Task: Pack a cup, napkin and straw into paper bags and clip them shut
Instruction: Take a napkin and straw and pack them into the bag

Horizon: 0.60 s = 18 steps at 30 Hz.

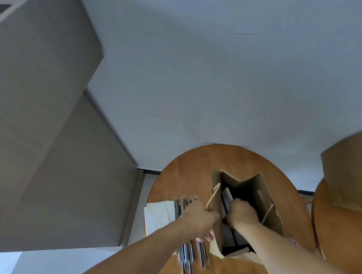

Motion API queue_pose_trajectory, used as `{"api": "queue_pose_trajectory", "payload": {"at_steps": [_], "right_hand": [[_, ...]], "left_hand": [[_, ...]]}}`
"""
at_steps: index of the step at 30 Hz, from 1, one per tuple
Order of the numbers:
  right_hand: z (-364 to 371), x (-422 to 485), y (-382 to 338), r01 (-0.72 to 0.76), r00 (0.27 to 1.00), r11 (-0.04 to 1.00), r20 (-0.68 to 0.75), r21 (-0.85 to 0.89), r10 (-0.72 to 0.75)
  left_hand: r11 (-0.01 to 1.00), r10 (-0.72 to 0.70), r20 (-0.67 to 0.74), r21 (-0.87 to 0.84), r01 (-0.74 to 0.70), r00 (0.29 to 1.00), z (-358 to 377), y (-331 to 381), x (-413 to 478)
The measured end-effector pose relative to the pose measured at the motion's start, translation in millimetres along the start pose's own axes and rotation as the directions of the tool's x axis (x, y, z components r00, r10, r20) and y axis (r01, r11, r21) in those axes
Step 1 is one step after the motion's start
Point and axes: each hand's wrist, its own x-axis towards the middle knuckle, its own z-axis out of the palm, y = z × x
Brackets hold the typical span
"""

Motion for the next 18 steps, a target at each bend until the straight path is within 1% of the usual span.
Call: {"api": "queue_pose_trajectory", "payload": {"at_steps": [3,5,8,9,10,12,14,16,17,18], "right_hand": [[-16,-9,-5,0.039,0.999,0.998,0.010,-0.056,-0.038],[-30,-19,-9,0.096,0.995,0.991,0.030,-0.093,-0.094],[-56,-33,-9,0.202,0.978,0.977,0.060,-0.063,-0.198],[-65,-37,-8,0.237,0.971,0.970,0.047,-0.047,-0.235],[-76,-41,-7,0.266,0.964,0.964,0.009,-0.028,-0.266],[-97,-47,1,0.316,0.942,0.948,-0.132,0.043,-0.308],[-111,-51,15,0.353,0.904,0.926,-0.306,0.135,-0.299],[-114,-51,34,0.386,0.857,0.902,-0.438,0.196,-0.272],[-113,-49,44,0.378,0.852,0.900,-0.462,0.217,-0.247],[-109,-46,53,0.354,0.865,0.905,-0.451,0.236,-0.221]], "left_hand": [[0.999,0.016,0.004,0.036,-0.017,1.000,-1,2,1],[0.998,0.036,-0.008,0.052,-0.035,0.999,-2,3,1],[0.988,0.140,-0.060,0.075,-0.135,0.988,-1,6,4],[0.982,0.176,-0.065,0.079,-0.171,0.982,0,6,4],[0.977,0.203,-0.065,0.082,-0.197,0.977,2,7,3],[0.975,0.211,-0.069,0.084,-0.205,0.975,4,7,4],[0.975,0.215,-0.078,0.083,-0.208,0.974,7,7,3],[0.976,0.213,-0.073,0.067,-0.208,0.974,13,6,2],[0.977,0.206,-0.056,0.069,-0.202,0.977,15,5,1],[0.979,0.197,-0.033,0.067,-0.195,0.980,19,4,1]]}}
